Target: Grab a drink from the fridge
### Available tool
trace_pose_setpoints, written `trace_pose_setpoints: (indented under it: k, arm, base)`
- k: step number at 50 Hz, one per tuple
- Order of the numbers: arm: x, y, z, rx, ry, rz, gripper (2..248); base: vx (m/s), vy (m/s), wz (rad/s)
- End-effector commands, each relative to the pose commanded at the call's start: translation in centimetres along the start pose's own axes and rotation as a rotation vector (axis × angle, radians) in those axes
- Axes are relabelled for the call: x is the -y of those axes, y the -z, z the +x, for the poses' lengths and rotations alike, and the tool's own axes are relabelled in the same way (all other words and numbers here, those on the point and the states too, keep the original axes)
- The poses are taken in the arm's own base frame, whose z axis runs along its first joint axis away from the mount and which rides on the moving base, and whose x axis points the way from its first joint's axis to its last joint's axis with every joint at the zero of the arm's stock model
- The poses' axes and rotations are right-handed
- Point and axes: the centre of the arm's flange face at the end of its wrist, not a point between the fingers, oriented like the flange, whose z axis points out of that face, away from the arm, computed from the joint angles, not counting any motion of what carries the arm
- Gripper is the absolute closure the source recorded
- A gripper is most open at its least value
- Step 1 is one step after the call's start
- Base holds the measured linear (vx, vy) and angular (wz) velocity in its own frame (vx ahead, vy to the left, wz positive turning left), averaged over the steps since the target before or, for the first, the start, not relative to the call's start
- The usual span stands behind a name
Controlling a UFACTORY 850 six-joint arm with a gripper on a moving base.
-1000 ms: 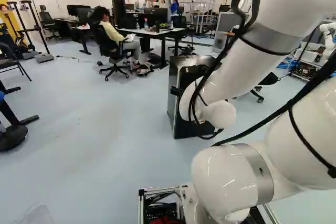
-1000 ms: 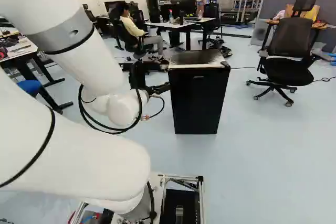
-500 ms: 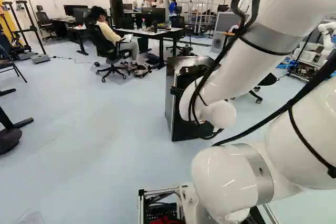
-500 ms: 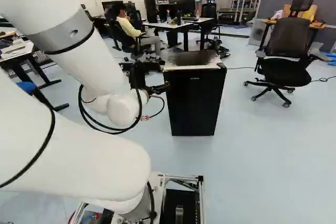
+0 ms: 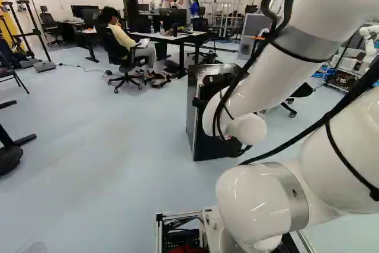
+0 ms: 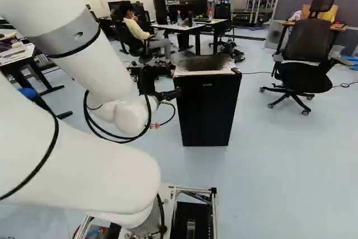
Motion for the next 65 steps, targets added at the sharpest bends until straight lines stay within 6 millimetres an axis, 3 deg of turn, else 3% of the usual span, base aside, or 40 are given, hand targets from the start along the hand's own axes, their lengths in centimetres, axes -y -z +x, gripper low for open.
trace_pose_setpoints:
  k: [34, 65]
  arm:
    - [0.0, -0.3, 0.2, 0.002, 0.000, 0.000, 3]
    - [1.9, -3.8, 1.8, 0.016, -0.064, -0.028, 3]
  base:
    - [0.024, 0.000, -0.001]
    - [0.000, 0.000, 0.000]
